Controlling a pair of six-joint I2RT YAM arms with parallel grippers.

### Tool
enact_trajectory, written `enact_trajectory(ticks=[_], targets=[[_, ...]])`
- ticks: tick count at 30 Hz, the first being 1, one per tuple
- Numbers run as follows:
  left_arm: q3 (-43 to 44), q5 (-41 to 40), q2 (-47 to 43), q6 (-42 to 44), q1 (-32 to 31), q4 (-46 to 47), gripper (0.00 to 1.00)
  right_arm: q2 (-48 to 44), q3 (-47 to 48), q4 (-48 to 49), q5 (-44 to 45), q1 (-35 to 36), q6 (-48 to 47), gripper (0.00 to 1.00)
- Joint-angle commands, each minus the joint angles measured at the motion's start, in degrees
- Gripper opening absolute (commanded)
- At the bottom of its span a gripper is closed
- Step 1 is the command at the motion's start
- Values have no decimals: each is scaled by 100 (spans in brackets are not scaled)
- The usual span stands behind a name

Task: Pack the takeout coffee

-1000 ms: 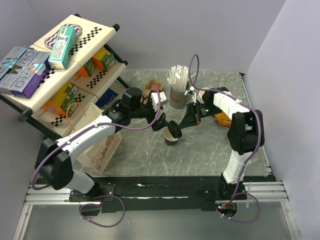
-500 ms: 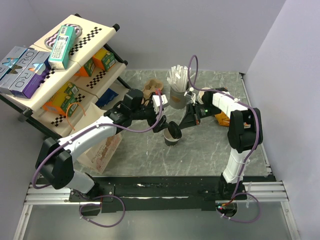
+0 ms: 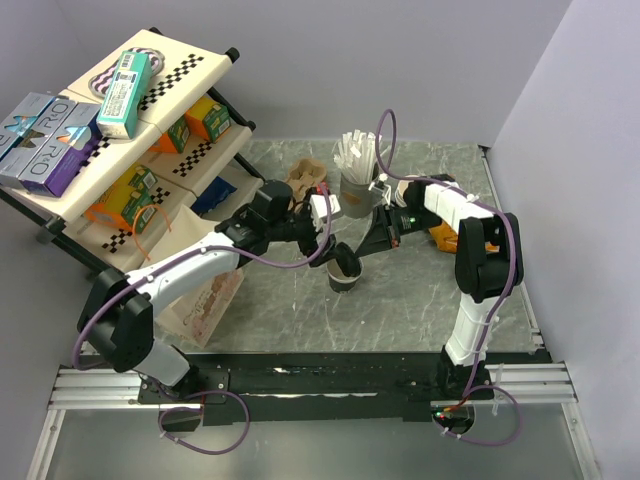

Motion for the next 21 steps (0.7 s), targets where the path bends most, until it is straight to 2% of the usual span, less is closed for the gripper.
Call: enact_trajectory(ticks=[1, 11, 15, 19, 20, 21], targets=[[8, -38, 114, 214, -110, 289, 99, 46, 279, -1259, -1078, -34, -24, 15], [158, 103, 422, 364, -145, 368, 99, -42, 208, -1004, -920, -34, 206, 18], [123, 164, 63, 582, -145, 167, 99, -244, 366, -1048, -858, -51, 117, 18], [-44, 331, -412, 1161, -145, -149, 99, -349, 516, -917, -718, -113, 170, 18], [-114, 349, -500, 1233, -154, -185, 99, -428, 534, -803, -674, -165, 414, 19], [-114, 392, -649, 1312, -154, -264, 99, -507, 525, -219, -482, -192, 686, 19]])
